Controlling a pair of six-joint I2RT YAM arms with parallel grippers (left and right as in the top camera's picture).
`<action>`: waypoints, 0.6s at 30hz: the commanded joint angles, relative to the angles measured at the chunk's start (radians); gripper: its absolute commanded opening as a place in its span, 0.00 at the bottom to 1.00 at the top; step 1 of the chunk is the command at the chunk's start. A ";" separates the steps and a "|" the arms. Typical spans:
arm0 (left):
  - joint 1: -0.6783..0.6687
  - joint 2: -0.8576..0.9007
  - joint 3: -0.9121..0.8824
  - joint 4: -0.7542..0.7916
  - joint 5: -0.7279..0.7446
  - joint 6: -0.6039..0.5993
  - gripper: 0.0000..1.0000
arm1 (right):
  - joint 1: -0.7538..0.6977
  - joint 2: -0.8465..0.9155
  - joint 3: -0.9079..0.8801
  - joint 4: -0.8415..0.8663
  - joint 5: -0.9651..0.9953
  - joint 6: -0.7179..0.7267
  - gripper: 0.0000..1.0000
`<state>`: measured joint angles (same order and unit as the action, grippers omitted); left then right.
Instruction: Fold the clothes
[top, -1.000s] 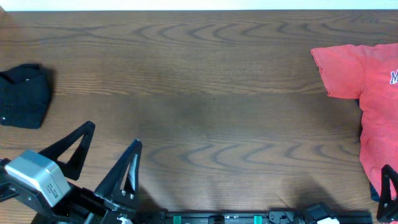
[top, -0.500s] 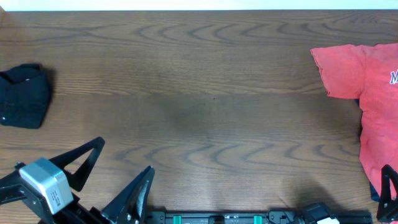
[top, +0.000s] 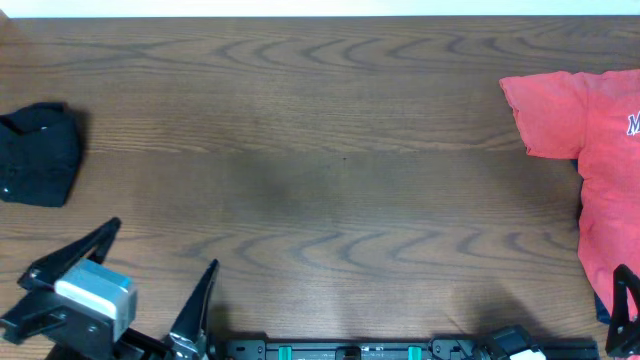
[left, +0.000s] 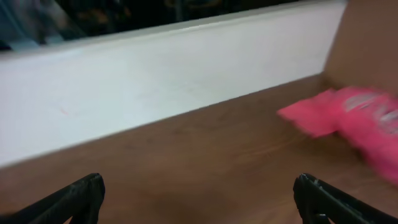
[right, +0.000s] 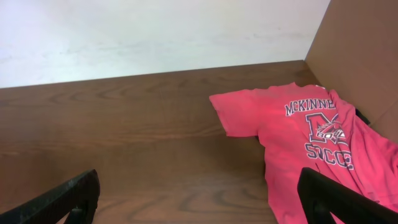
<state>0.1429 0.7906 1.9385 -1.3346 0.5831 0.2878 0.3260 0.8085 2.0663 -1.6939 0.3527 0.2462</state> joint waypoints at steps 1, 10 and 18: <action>-0.003 0.011 -0.003 0.004 -0.057 0.150 0.98 | 0.008 0.001 0.001 -0.002 0.014 0.015 0.99; -0.121 0.011 -0.004 0.100 -0.119 0.149 0.98 | 0.008 0.001 0.001 -0.002 0.014 0.015 0.99; -0.194 -0.026 -0.155 0.461 -0.188 0.112 0.98 | 0.008 0.001 0.001 -0.002 0.014 0.015 0.99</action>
<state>-0.0437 0.7818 1.8729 -0.9459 0.4496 0.4225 0.3256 0.8085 2.0663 -1.6943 0.3531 0.2493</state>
